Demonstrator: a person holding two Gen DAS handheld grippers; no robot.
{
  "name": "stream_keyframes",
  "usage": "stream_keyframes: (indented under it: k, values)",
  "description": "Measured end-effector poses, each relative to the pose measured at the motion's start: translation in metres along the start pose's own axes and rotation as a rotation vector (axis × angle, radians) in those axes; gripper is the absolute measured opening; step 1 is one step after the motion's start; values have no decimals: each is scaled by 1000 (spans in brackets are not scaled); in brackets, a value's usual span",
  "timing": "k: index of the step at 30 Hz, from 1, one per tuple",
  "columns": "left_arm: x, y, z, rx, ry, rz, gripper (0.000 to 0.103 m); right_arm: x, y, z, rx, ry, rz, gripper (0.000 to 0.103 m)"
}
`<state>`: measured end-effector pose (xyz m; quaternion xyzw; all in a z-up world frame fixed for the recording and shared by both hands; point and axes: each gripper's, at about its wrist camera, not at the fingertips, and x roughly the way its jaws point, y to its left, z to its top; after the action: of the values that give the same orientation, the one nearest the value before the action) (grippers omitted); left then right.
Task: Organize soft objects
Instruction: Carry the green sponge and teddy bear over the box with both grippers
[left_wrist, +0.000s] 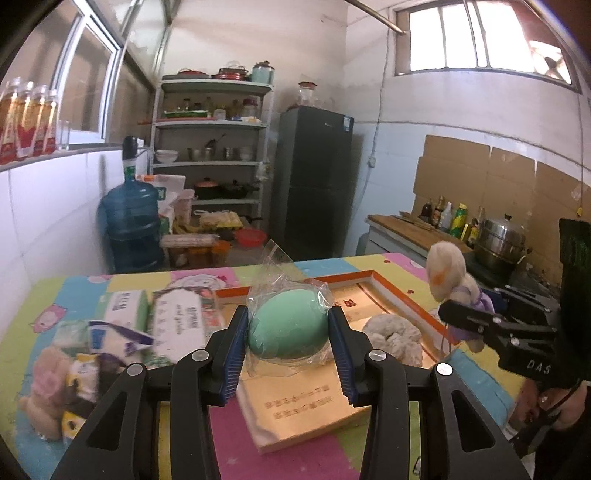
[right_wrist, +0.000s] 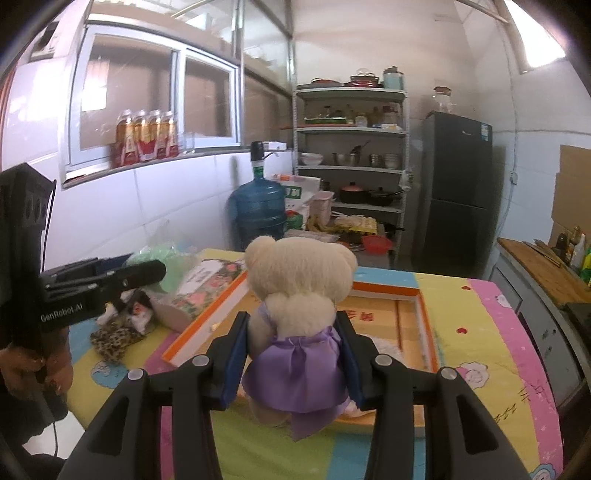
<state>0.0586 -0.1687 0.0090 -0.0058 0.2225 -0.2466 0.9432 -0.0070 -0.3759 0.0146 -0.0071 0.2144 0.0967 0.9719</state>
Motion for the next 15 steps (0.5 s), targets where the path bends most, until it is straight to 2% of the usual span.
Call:
stream_keyframes:
  k: [15]
  values:
    - [69, -10, -11, -17, 104, 61, 44, 39, -54, 10, 92, -21, 10, 45]
